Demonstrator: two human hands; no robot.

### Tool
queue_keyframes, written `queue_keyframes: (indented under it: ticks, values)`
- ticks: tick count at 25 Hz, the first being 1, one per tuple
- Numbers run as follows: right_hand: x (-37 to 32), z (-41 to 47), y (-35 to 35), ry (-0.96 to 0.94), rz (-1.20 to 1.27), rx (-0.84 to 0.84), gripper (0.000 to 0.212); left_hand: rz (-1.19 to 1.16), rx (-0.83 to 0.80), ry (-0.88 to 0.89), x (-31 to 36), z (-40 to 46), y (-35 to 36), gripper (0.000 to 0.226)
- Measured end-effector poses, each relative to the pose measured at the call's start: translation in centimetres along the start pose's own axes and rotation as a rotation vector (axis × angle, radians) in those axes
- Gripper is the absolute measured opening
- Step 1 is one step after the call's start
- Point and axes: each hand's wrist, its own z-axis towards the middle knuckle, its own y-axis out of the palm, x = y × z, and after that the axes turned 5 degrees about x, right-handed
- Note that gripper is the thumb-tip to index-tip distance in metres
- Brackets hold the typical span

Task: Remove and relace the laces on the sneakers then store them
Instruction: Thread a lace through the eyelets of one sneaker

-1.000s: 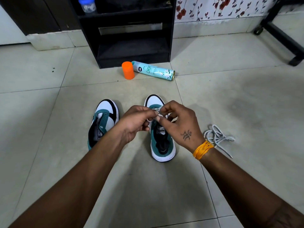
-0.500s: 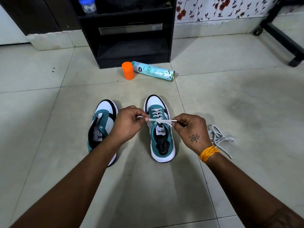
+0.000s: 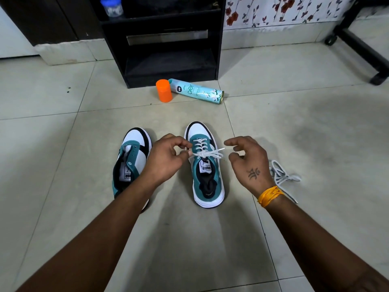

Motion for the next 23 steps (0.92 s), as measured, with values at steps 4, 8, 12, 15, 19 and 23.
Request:
queue_keyframes:
  ticks: [4, 8, 12, 15, 19, 23]
  values:
    - [-1.8, 0.5, -0.6, -0.248, -0.103, -0.027, 0.025, -0.062, 0.022, 0.018, 1.2, 0.0, 0.0, 0.017]
    - [-0.9, 0.2, 1.3, -0.245, -0.18, -0.103, 0.012, -0.135, 0.035, -0.017, 3.0, -0.5, 0.5, 0.017]
    - [0.0, -0.5, 1.5, 0.004, 0.029, -0.065, 0.012, -0.177, 0.054, -0.049, 4.8, -0.8, 1.0, 0.021]
    - [0.4, -1.2, 0.2, 0.118, 0.093, -0.015, 0.013, -0.198, 0.071, -0.065, 6.5, -0.7, 2.2, 0.017]
    - [2.2, -2.7, -2.8, 0.189, 0.101, 0.054, 0.012, -0.221, -0.032, -0.036, 10.1, -1.8, 6.3, 0.012]
    - [5.6, -4.0, -6.5, 0.255, -0.041, 0.181, 0.016, -0.113, -0.219, -0.068, 11.7, -2.9, 11.6, 0.011]
